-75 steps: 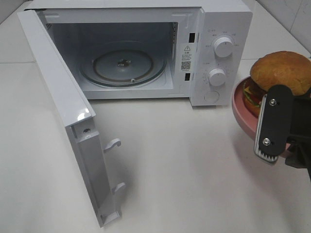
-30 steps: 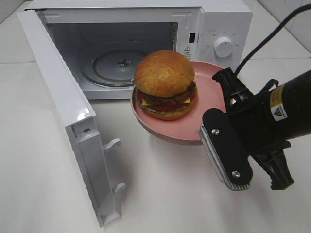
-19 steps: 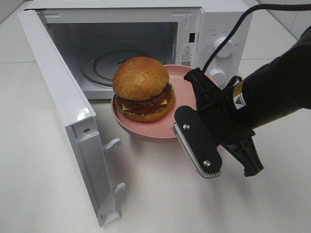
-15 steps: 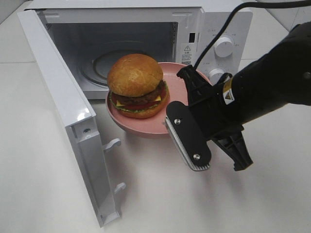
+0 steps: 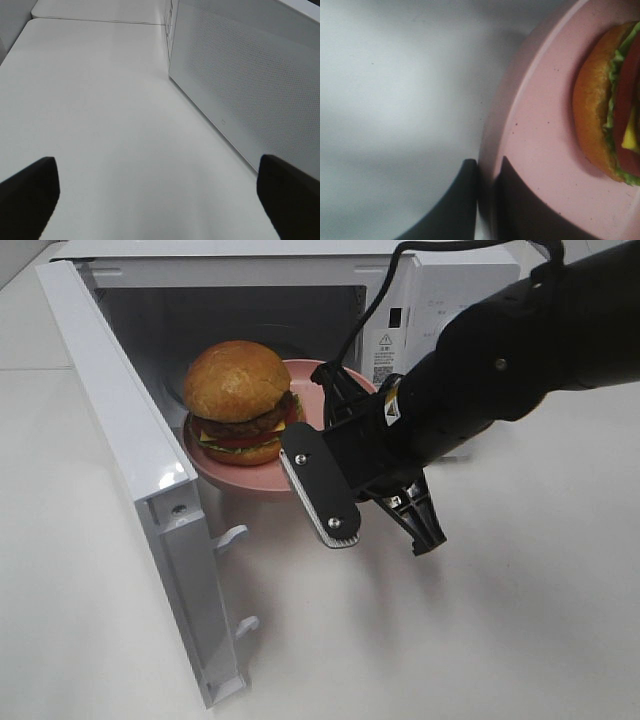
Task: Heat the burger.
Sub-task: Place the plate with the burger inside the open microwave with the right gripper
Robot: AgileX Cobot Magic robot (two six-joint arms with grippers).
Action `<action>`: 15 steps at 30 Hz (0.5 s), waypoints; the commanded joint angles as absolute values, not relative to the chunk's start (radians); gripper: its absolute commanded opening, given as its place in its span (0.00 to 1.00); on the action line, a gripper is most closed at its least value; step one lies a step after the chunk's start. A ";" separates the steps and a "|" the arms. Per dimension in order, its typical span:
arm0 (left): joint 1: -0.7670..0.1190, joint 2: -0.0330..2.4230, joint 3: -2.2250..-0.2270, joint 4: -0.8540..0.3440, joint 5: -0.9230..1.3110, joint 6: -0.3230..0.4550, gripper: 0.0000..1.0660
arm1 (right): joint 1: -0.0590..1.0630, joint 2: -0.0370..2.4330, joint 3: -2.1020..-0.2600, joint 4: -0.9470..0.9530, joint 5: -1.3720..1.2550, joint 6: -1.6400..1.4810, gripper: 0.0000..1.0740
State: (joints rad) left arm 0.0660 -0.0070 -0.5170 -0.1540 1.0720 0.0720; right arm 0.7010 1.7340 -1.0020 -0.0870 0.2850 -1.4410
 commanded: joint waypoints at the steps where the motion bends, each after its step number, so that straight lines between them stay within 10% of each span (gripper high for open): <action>1: 0.063 -0.017 -0.515 -0.158 1.071 0.072 0.94 | 0.703 1.768 -1.080 -0.081 0.212 -1.449 0.05; 15: 0.063 -0.017 -0.515 -0.158 1.071 0.072 0.94 | 0.700 1.961 -1.308 -0.083 0.218 -1.334 0.06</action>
State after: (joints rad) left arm 0.0660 -0.0070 -0.5170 -0.1540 1.0720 0.0720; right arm 0.7010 1.9450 -1.2500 -0.0860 0.2790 -1.3770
